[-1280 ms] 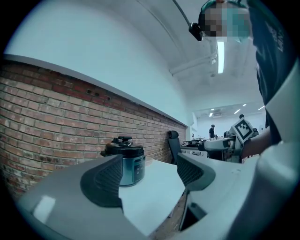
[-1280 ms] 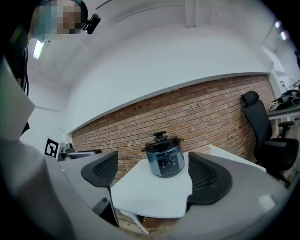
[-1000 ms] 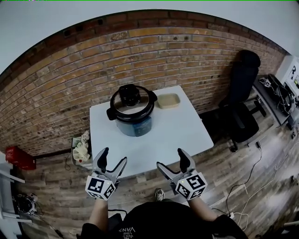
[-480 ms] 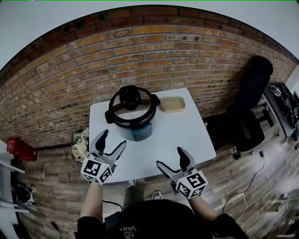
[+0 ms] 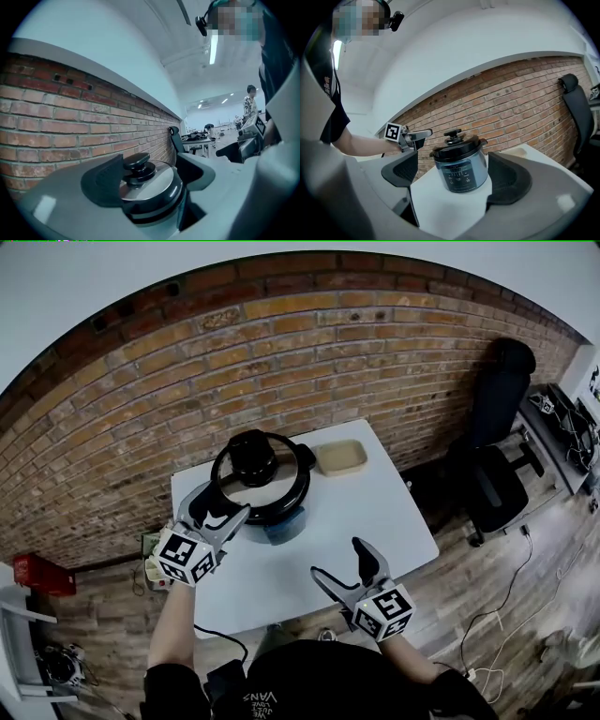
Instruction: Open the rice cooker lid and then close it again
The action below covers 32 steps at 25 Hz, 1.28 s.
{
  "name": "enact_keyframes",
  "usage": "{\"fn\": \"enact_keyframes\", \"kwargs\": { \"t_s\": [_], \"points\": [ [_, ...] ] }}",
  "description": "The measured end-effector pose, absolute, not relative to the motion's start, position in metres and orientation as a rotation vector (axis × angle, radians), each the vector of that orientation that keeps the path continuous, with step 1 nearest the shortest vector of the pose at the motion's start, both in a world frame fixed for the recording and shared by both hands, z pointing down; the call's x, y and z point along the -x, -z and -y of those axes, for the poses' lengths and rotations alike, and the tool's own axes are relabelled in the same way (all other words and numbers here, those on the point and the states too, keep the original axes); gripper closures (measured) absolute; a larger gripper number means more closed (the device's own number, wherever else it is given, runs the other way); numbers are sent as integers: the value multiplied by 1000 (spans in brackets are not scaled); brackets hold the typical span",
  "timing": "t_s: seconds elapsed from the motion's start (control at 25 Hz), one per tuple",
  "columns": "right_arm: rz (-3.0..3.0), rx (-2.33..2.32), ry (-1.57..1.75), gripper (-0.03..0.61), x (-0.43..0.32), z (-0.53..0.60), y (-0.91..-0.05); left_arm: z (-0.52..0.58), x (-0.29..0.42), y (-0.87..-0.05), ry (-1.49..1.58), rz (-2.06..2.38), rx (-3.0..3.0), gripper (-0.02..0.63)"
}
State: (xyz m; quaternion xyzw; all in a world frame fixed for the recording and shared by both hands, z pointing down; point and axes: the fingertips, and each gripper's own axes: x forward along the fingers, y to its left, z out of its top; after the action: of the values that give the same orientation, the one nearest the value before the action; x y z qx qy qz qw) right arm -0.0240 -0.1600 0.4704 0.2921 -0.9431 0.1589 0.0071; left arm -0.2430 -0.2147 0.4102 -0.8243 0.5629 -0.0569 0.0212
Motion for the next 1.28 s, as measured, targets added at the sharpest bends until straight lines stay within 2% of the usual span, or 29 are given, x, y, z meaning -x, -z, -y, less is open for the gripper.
{"fn": "enact_keyframes", "kwargs": {
  "t_s": [0.28,0.8,1.28],
  "points": [
    [2933,-968,-513,118,40,175,-467,261,249,-408,253,-1605,2656,253],
    [2861,-1098,-563,118,37,190,-478,322,227,-436,634,-1142,2900,253],
    [2825,-1219,-589,120,22,204,-484,332,212,-461,877,-971,2949,256]
  ]
}}
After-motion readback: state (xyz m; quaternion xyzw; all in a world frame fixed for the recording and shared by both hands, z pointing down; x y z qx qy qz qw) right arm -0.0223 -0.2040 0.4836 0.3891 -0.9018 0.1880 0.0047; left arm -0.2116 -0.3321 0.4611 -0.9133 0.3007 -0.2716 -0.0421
